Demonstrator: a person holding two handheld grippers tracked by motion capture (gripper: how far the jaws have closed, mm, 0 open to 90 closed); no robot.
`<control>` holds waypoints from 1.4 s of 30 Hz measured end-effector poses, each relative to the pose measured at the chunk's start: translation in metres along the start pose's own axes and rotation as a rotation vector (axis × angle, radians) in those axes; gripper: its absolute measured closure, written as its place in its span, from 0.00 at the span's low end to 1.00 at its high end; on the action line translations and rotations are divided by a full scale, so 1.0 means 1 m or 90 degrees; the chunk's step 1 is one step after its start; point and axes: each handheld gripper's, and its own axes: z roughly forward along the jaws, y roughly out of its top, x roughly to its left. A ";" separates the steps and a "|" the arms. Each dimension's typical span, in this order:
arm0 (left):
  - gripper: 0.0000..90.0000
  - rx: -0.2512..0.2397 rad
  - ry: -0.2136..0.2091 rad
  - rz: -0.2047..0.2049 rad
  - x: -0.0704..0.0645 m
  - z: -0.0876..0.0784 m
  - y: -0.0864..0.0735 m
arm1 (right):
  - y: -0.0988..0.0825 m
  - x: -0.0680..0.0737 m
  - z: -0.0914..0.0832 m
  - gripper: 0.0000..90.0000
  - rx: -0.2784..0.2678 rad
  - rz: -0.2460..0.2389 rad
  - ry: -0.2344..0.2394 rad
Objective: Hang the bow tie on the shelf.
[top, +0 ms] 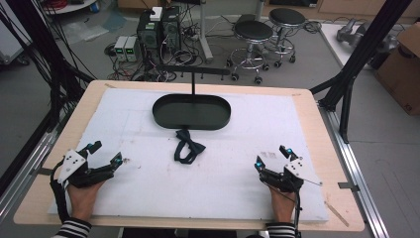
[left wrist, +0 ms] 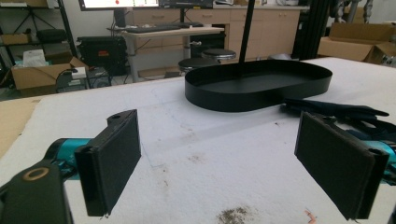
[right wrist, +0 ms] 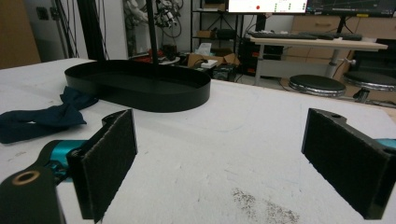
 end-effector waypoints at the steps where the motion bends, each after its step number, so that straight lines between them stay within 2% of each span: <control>1: 0.16 -0.002 -0.001 -0.001 0.000 0.000 0.000 | 0.000 0.000 0.000 0.10 0.000 0.004 0.000; 4: 0.16 -0.005 0.000 -0.006 0.001 0.000 0.000 | 0.000 -0.001 0.000 0.10 -0.001 0.008 -0.002; 7: 0.16 -0.003 -0.001 -0.006 0.001 0.000 0.000 | 0.000 0.000 0.000 0.10 -0.001 -0.001 0.000; 11: 0.16 -0.002 0.002 0.007 -0.001 0.000 0.000 | 0.000 0.003 -0.001 0.11 -0.005 -0.016 -0.007; 18: 0.17 0.002 0.003 -0.001 0.000 0.001 0.000 | -0.001 0.003 -0.001 0.11 -0.004 -0.009 -0.006; 26: 0.17 0.006 -0.004 0.015 -0.002 0.001 0.000 | -0.001 0.003 -0.001 0.11 -0.008 -0.015 -0.006; 29: 0.16 0.008 -0.006 0.003 0.000 0.001 0.000 | -0.001 0.002 -0.001 0.11 -0.008 -0.012 -0.006; 30: 0.16 0.008 -0.012 -0.013 0.003 0.001 0.001 | -0.001 0.002 -0.001 0.11 -0.008 -0.011 -0.006; 31: 0.16 0.008 -0.012 -0.013 0.003 0.001 0.001 | -0.001 0.002 -0.001 0.11 -0.010 -0.008 -0.005; 32: 0.16 0.006 -0.019 -0.030 0.006 0.001 0.000 | -0.001 0.002 -0.001 0.11 -0.010 -0.009 -0.005; 33: 0.16 0.006 -0.019 -0.030 0.006 0.001 0.000 | -0.001 0.002 -0.001 0.11 -0.009 -0.008 -0.006; 35: 0.16 0.005 -0.027 -0.050 0.009 0.001 0.001 | -0.001 0.002 -0.001 0.11 -0.010 -0.008 -0.007; 38: 0.16 0.011 -0.028 -0.043 0.010 0.001 0.002 | -0.001 0.001 -0.001 0.11 -0.009 -0.003 -0.005; 42: 0.16 0.004 -0.018 -0.038 0.009 0.000 0.010 | 0.000 0.001 -0.001 0.11 -0.005 -0.003 -0.006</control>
